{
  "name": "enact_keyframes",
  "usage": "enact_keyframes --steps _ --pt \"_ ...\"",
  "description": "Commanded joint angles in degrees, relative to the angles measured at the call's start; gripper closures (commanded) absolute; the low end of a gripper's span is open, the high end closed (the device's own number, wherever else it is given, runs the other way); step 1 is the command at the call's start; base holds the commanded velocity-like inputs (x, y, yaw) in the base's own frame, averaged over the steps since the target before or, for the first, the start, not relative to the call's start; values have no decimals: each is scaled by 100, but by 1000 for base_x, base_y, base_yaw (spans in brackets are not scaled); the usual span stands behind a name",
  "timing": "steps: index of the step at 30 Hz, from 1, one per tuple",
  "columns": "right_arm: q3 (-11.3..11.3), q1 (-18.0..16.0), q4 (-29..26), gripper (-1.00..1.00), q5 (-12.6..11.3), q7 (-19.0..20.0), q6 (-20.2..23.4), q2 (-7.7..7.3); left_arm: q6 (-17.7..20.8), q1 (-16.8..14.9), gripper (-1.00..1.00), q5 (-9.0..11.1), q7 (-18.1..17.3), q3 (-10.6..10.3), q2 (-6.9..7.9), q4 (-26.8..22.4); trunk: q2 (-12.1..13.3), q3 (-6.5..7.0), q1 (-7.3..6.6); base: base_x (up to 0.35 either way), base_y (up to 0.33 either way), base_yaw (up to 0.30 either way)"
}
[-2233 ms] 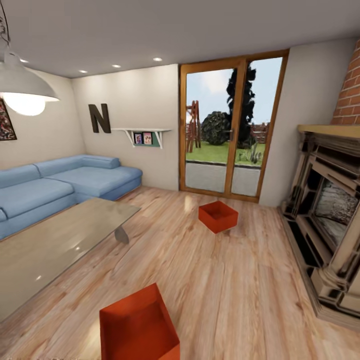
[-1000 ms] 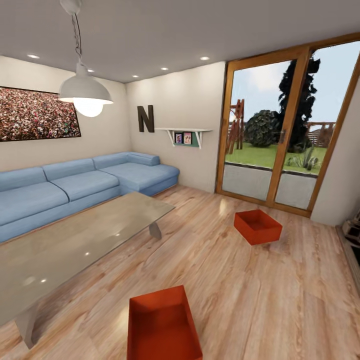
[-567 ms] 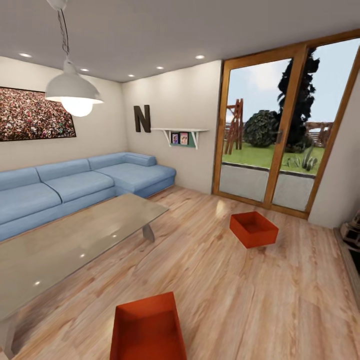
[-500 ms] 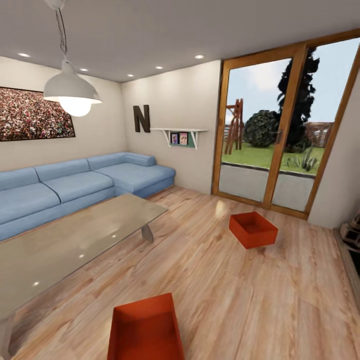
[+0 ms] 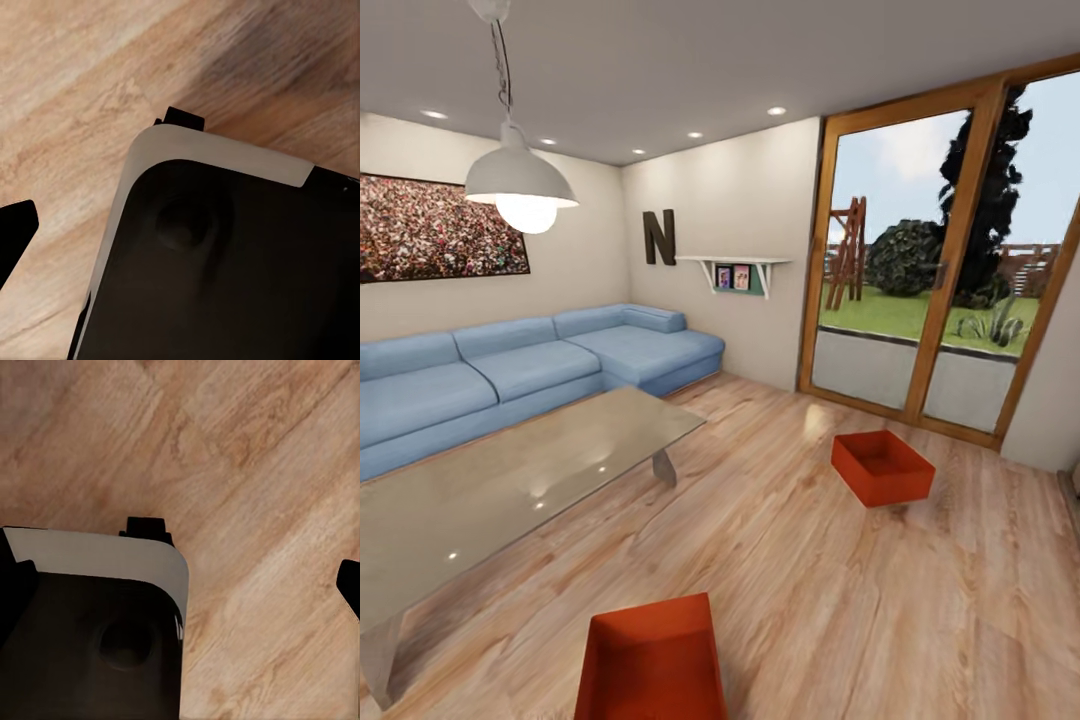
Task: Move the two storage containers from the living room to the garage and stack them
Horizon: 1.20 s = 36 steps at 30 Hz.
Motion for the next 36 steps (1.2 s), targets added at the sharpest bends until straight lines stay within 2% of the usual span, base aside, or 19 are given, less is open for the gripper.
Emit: enact_keyframes --steps 1,23,36 --pt "46 -8 17 -100 -25 -11 -30 1 23 4 -100 59 6 -2 -1 -17 -3 -5 0 3 -3 260" --pt "46 -8 17 -100 -31 -18 -30 5 17 4 -100 58 6 -2 -1 -17 -3 -5 0 0 0 267" --pt "38 -8 17 -100 -38 -19 -56 14 15 4 -100 58 -1 -5 -1 -9 -3 -5 0 19 57 35"
